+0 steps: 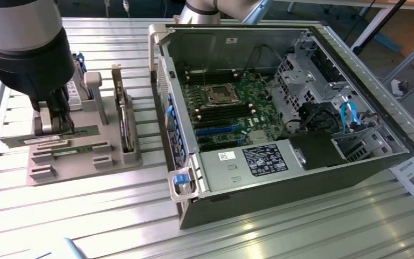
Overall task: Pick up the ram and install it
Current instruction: 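Pick up the ram and move it above insertion slot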
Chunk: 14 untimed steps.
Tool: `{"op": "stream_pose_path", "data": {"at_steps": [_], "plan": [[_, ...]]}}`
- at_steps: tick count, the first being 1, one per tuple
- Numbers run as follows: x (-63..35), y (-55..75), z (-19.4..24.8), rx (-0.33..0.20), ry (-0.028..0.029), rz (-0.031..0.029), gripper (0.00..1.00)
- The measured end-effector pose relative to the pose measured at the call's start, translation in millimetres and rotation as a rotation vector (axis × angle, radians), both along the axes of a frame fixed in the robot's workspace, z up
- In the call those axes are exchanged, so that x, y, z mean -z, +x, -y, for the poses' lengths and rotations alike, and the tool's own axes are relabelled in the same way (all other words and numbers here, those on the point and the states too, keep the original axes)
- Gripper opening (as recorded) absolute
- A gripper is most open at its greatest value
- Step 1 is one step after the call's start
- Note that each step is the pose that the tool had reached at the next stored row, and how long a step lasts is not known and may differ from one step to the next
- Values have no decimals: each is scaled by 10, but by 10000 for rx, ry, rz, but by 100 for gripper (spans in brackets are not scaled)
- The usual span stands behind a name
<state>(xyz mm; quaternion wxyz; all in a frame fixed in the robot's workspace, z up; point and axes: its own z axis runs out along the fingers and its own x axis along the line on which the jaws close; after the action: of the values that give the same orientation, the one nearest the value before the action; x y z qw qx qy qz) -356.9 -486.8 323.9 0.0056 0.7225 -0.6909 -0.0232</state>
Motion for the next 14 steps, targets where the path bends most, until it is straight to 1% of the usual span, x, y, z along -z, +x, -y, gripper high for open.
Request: {"op": "stream_pose_path", "data": {"at_steps": [8, 10, 14], "plan": [[-158, 2, 0, 0, 1, 0, 12], [-228, 3, 0, 1, 1, -1, 12], [-318, 5, 0, 1, 2, 1, 12]]}}
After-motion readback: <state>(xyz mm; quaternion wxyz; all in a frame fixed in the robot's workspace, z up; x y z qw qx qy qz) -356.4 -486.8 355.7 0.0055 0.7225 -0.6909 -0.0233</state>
